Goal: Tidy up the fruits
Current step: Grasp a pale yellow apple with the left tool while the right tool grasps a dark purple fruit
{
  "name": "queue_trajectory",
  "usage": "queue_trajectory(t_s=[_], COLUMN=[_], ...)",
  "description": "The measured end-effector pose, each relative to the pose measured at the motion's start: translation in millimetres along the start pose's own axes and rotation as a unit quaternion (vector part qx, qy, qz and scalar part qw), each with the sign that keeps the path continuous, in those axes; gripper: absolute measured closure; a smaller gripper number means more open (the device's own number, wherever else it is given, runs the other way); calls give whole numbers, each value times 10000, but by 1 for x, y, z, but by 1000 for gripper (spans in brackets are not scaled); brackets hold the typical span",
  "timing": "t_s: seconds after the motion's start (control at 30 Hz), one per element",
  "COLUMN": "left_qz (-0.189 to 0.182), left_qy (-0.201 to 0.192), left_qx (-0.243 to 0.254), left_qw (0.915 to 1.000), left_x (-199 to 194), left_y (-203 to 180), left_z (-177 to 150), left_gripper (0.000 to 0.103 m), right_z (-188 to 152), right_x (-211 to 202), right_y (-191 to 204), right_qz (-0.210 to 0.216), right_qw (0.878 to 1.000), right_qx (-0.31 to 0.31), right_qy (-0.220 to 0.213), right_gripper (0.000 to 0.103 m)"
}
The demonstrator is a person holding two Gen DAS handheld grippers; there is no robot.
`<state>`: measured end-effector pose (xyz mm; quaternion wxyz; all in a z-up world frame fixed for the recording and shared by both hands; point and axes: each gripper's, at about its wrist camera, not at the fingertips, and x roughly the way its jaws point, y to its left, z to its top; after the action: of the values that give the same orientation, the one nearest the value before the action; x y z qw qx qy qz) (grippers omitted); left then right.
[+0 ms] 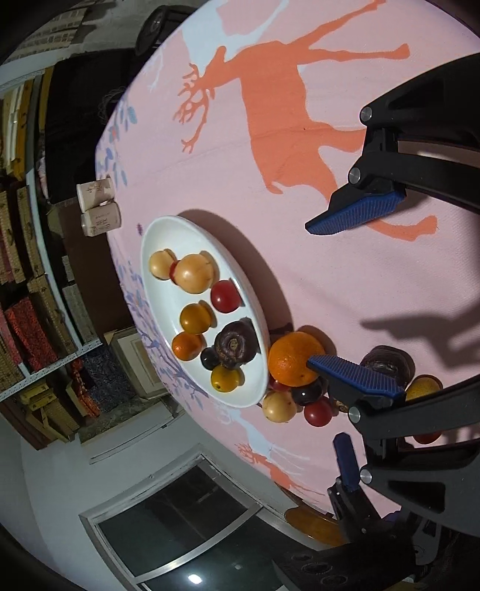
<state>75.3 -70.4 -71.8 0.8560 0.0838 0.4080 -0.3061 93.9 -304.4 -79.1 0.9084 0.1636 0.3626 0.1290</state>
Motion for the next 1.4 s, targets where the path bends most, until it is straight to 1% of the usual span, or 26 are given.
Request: queue_trajectory(t_s=[0.03,0.07,0.1,0.13,0.23,0.27,0.3,0.33,0.37,0.4,0.43,0.47,0.5,0.57,0.67,0.7,0.8,0.9,0.97,1.03,1.1,1.13,1.2,1.3,1.37,1.4], left_qz=[-105,-114,-18,-14,-137,-210,-242,-301,-312,-317,-455,-430,-346,-401,-388,-351,-74,137,171,151,144,163,178,158,144,131], left_qy=[65,119,79,69,137,179,214,309,185,152,117,90,86,61,-114,-198,-485,-673,-703,-698,-703,-713,-725,-728,-737,-730], left_qx=[-47,-62,-26,-33,-257,-414,-599,-804,-828,-784,-749,-711,-655,-696,-772,-775,-877,-1220,-1404,-1479,-1423,-1366,-1280,-1288,-1315,-1318], left_qw=[9999,9998,10000,10000,9995,9988,9977,9958,9959,9963,9961,9965,9972,9968,9962,9962,9949,9901,9874,9864,9872,9879,9890,9889,9885,9885], left_x=[2,4,4,3,3,6,8,13,11,9,8,6,6,5,-4,-9,-24,-32,-33,-33,-33,-33,-34,-33,-33,-33], left_y=[-2,-3,-6,-7,-1,4,11,18,20,19,19,17,16,18,25,28,42,66,77,82,81,79,75,74,74,74], left_z=[-1,-2,-5,-6,-10,-12,-12,-14,-15,-15,-13,-12,-12,-12,-10,-9,-8,-10,-12,-14,-14,-14,-14,-14,-15,-15], left_gripper=[59,61,62,62,60,45,10,7,12,43,59,62,62,62,62,62,62,62,62,62,62,62,62,62,62,62], right_z=[0,0,0,0,1,1,1,0,0,0,0,0,0,1,1,1,1,-5,-13,-21,-25,-26,-24,-25,-25,-27], right_x=[-1,0,0,0,2,1,1,2,1,1,1,1,2,2,3,3,3,3,1,2,3,5,10,23,31,32], right_y=[-1,-3,-6,-10,-15,-13,-11,-11,-11,-11,-11,-11,-10,-10,-10,-11,-6,13,35,55,70,76,80,85,87,88], right_qz=[49,92,113,147,194,197,198,196,196,202,205,206,197,195,187,188,189,62,39,77,42,-56,-142,-259,-272,-263], right_qw=[10000,9999,9998,9996,9992,9993,9994,9994,9994,9994,9993,9993,9993,9993,9993,9993,9996,9993,9961,9906,9854,9829,9810,9769,9742,9738], right_qx=[-1,56,136,245,356,323,288,268,273,288,313,324,320,303,321,315,178,-332,-829,-1264,-1569,-1695,-1742,-1803,-1825,-1838], right_qy=[-12,0,5,20,30,31,38,45,43,39,29,27,32,37,51,51,88,182,312,524,657,718,844,1119,1302,1316], right_gripper=[35,35,35,35,35,35,35,35,35,35,35,35,35,35,35,35,35,35,35,36,37,39,42,53,55,56])
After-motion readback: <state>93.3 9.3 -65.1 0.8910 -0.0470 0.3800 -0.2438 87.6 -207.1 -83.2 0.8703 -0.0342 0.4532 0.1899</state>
